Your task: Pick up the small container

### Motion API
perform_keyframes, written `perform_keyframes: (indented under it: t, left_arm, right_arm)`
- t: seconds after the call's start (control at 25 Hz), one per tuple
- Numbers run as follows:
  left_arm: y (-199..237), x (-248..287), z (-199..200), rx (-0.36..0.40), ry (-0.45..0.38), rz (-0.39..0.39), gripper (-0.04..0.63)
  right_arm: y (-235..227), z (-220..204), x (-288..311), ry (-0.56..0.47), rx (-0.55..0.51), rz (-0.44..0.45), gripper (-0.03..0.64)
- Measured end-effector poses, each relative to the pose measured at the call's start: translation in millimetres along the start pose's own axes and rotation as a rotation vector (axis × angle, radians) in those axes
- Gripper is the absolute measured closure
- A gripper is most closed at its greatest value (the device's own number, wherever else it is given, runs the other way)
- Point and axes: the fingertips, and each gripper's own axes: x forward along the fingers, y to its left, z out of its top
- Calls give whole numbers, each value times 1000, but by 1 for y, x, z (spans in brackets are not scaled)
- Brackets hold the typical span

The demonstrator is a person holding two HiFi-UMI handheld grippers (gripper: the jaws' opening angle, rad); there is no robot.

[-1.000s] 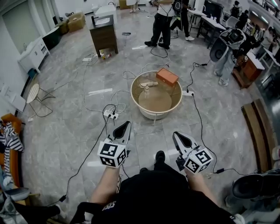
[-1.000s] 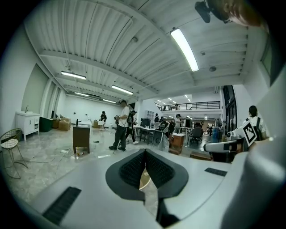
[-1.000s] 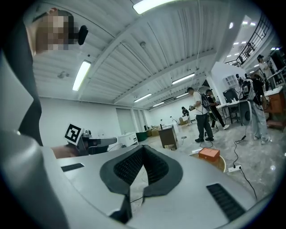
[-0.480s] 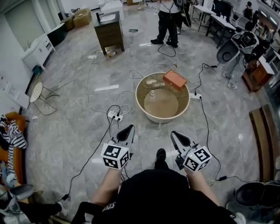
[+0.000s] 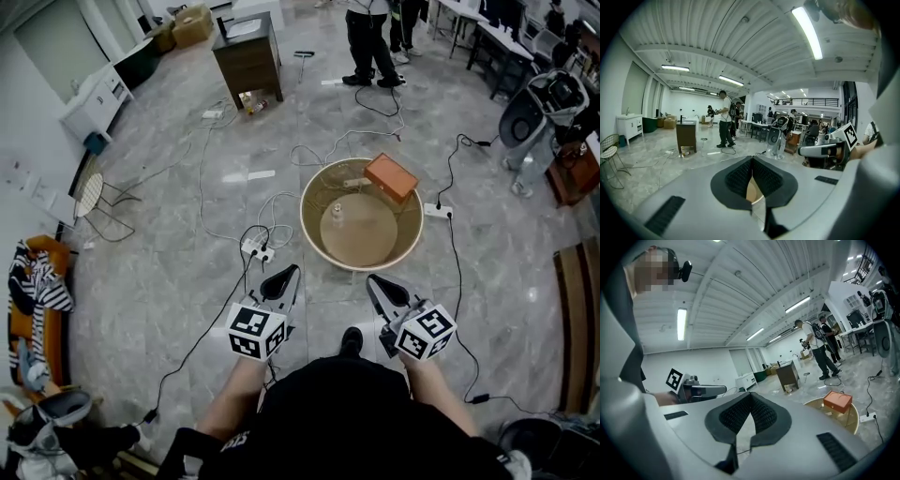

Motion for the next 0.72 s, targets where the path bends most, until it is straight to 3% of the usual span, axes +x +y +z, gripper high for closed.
perform_keyframes:
  t: [0.24, 0.72]
  left_arm:
    - [5, 39, 13, -17, 16, 33, 578]
    - [9, 83, 26, -35, 6, 38, 578]
  right_arm:
    - [-52, 14, 9, 9, 21, 14, 603]
    - [-96, 18, 9, 35, 61, -15, 603]
